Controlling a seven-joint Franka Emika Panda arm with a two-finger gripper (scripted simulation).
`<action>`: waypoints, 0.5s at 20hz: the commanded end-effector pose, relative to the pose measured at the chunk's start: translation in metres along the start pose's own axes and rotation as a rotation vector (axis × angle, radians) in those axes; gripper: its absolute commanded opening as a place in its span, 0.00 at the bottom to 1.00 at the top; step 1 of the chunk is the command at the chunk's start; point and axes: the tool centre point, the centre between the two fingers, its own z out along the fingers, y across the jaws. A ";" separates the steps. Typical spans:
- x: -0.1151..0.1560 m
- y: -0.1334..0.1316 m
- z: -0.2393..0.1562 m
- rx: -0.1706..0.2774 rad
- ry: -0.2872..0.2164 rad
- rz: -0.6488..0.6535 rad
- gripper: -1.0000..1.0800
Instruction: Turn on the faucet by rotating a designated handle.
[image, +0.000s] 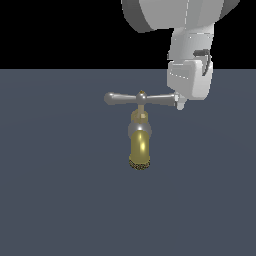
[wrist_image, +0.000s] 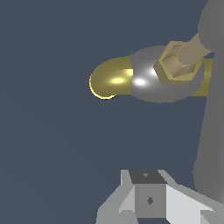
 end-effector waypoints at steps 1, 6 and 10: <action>0.000 0.000 0.000 0.000 0.000 0.001 0.00; 0.000 -0.001 -0.001 0.000 -0.001 0.003 0.00; -0.001 0.005 -0.001 0.000 -0.001 0.003 0.00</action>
